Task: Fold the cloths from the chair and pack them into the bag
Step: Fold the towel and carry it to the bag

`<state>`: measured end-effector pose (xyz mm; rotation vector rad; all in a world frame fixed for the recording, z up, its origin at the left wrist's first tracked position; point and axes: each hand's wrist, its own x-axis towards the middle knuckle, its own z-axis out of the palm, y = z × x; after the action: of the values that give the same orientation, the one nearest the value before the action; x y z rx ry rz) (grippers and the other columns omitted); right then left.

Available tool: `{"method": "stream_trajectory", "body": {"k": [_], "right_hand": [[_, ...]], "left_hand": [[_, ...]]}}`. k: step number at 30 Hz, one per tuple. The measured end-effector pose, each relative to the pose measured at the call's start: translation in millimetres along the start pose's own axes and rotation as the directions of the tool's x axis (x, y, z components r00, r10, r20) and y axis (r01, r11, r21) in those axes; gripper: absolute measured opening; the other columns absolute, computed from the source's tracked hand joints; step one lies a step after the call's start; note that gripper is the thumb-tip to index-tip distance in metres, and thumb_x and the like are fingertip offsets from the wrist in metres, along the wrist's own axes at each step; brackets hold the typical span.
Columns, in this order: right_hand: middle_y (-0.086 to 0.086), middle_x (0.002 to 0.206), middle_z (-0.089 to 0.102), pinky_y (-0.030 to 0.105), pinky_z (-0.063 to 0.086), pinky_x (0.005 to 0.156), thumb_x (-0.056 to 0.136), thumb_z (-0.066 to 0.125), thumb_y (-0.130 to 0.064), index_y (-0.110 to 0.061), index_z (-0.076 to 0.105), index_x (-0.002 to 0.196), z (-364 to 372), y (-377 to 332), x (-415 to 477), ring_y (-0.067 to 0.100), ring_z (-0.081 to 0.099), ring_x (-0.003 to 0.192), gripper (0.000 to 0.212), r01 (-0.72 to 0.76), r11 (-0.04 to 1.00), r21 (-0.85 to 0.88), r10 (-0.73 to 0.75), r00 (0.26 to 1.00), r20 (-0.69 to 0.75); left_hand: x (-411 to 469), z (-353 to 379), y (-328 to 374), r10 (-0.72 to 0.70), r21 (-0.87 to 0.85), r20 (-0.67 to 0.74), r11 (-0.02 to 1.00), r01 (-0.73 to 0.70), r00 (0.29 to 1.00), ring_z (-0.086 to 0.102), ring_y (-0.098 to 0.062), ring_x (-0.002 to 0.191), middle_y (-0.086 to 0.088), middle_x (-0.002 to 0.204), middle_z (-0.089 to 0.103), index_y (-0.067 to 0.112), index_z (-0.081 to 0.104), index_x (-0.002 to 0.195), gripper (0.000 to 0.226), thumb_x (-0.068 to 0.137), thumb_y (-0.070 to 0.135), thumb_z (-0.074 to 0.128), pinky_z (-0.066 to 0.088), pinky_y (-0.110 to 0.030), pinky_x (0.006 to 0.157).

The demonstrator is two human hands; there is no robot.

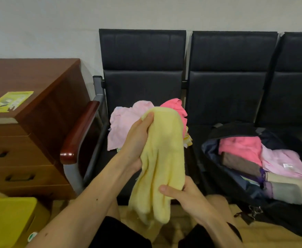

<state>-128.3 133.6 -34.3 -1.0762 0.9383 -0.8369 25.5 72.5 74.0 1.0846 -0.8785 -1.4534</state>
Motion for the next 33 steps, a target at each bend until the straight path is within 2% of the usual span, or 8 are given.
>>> {"method": "stream_trajectory", "body": {"k": [5,9,14,17,23,27,30,33], "right_hand": [[-0.001,0.116,0.073,0.028,0.052,0.095,0.094,0.059,-0.03,-0.013,0.065,0.124,5.0,16.9,-1.4,0.014,0.067,0.112,0.035,-0.122,0.99,-0.07,0.117,0.991,-0.07],[0.013,0.125,0.067,0.043,0.049,0.102,0.058,0.092,-0.043,-0.003,0.059,0.13,-8.0,18.2,-5.6,0.027,0.065,0.116,0.089,-0.223,0.95,0.217,0.227,0.974,0.008],[0.017,0.149,0.045,0.045,0.033,0.115,0.101,0.052,-0.019,-0.005,0.046,0.145,-3.2,-22.8,-16.1,0.031,0.043,0.138,0.047,-0.097,0.879,0.467,0.003,0.98,0.197],[0.014,0.155,0.036,0.04,0.013,0.122,0.11,0.016,-0.025,-0.004,0.03,0.152,4.4,-35.4,-17.7,0.026,0.03,0.146,0.049,0.031,0.864,0.503,-0.104,0.987,0.119],[0.016,0.155,0.037,0.034,-0.001,0.122,0.108,0.002,-0.038,0.001,0.031,0.15,-0.1,-67.0,-5.6,0.025,0.026,0.148,0.064,0.102,0.804,0.586,-0.196,0.976,0.099],[0.018,0.147,0.048,0.034,0.02,0.12,0.107,0.006,-0.036,0.002,0.047,0.141,-9.7,-86.8,3.0,0.025,0.04,0.141,0.066,0.212,0.78,0.588,-0.206,0.975,-0.078],[0.009,0.102,0.076,0.035,0.059,0.083,0.098,0.04,-0.035,-0.009,0.08,0.092,-13.7,-93.1,8.7,0.02,0.073,0.096,0.047,0.138,0.733,0.666,-0.048,0.987,-0.151],[0.005,0.083,0.076,0.034,0.061,0.066,0.099,0.041,-0.039,-0.012,0.08,0.072,-18.3,-96.8,16.1,0.018,0.075,0.077,0.054,0.194,0.687,0.7,-0.05,0.974,-0.22]], "left_hand": [[13.4,-17.7,-2.2,-0.065,-0.022,-0.082,0.998,0.063,0.995,0.073,-0.02,0.095,-0.007,0.105,0.075,0.018,0.068,0.113,0.03,0.096,0.042,0.06,0.058,-0.035,0.079],[35.5,-47.1,3.3,-0.087,-0.029,-0.241,0.996,0.082,0.967,0.073,-0.019,0.094,-0.006,0.105,0.076,0.017,0.07,0.115,0.028,0.095,0.034,0.061,0.058,-0.031,0.074],[55.0,-75.3,-10.1,-0.226,-0.027,-0.32,0.973,0.23,0.92,0.069,-0.021,0.089,-0.011,0.103,0.072,0.008,0.065,0.118,0.026,0.1,0.025,0.056,0.053,-0.032,0.066],[43.1,-71.0,-28.0,-0.362,-0.055,-0.218,0.932,0.359,0.906,0.069,-0.023,0.089,-0.016,0.108,0.072,0.005,0.065,0.12,0.033,0.101,0.028,0.051,0.054,-0.031,0.069],[-13.4,-43.9,-66.7,-0.511,0.05,0.117,0.859,0.509,0.851,0.07,-0.021,0.082,-0.009,0.09,0.071,0.006,0.074,0.09,0.034,0.1,0.027,0.05,0.055,-0.022,0.073],[-28.5,-54.8,-100.8,-0.46,-0.137,0.378,0.831,0.54,0.803,0.055,-0.032,0.125,-0.015,0.133,0.061,0.007,0.063,0.13,0.068,0.091,0.062,0.055,0.024,-0.043,0.121],[-25.7,-66.0,-108.9,-0.428,-0.125,0.542,0.81,0.572,0.724,0.052,-0.033,0.132,-0.017,0.14,0.057,0.004,0.058,0.137,0.098,0.077,0.081,0.044,0.034,-0.046,0.115],[-25.1,-74.8,-98.3,-0.392,-0.045,0.535,0.871,0.489,0.748,0.07,-0.023,0.107,-0.012,0.115,0.072,0.005,0.07,0.119,0.081,0.062,0.061,0.083,0.052,-0.036,0.092]]}}
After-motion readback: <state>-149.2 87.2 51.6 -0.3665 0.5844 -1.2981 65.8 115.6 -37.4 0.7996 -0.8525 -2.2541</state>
